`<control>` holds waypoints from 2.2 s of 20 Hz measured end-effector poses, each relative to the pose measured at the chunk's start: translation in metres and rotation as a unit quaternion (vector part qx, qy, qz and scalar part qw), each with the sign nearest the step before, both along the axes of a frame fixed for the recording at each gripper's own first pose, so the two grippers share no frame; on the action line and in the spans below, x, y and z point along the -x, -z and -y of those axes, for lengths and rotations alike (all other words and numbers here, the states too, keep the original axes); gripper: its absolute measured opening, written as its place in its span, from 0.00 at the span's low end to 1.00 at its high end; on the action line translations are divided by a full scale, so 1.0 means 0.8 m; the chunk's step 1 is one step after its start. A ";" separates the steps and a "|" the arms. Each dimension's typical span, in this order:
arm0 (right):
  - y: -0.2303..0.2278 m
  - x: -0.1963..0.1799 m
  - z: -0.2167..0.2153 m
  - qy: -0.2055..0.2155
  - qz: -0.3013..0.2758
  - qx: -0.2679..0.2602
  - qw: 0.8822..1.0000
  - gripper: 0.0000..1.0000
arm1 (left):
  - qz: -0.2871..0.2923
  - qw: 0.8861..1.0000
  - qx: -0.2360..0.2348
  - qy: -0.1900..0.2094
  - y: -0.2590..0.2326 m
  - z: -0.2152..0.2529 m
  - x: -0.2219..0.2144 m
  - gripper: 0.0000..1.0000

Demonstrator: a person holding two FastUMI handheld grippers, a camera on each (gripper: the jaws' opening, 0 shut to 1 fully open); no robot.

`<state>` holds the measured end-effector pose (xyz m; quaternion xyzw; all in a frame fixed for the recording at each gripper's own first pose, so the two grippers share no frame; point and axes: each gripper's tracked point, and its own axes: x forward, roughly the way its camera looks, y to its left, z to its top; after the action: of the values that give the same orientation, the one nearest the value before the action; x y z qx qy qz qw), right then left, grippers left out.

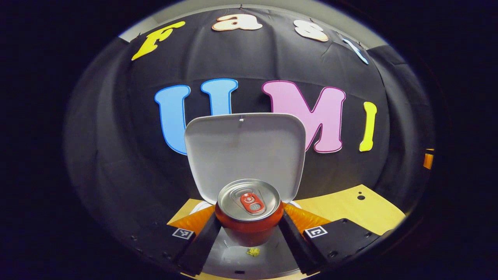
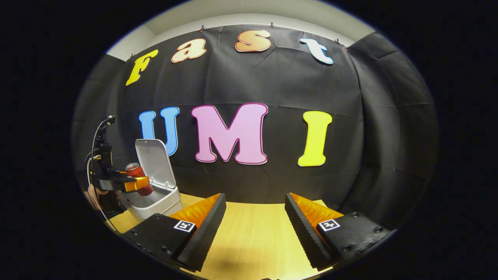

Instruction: Press the lid of the desktop garbage bin to open it, pick up the crumpled paper on the desktop and throw it into the bin, then pick up the pop can on the desktop and drop it into the bin, and finally close the garbage bin lid.

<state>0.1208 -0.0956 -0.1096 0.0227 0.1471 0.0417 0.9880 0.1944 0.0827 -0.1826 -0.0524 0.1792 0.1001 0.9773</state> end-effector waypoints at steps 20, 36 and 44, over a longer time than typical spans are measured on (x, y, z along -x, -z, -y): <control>-0.008 -0.005 -0.056 -0.044 -0.007 -0.016 0.999 0.98 | 0.178 0.981 -0.078 0.005 -0.226 -0.052 -0.075 0.90; 0.020 -0.011 -0.039 -0.007 -0.032 -0.016 0.999 0.98 | 0.037 0.997 -0.010 0.066 -0.142 -0.056 -0.105 0.94; 0.013 0.013 -0.059 -0.008 -0.031 -0.017 0.999 0.98 | 0.032 0.998 -0.025 0.038 -0.088 -0.028 0.004 0.95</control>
<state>0.1103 -0.0487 -0.1199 0.0398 0.1775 0.0517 0.9820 0.1908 0.1051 -0.1126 -0.0246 0.1469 0.0660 0.9866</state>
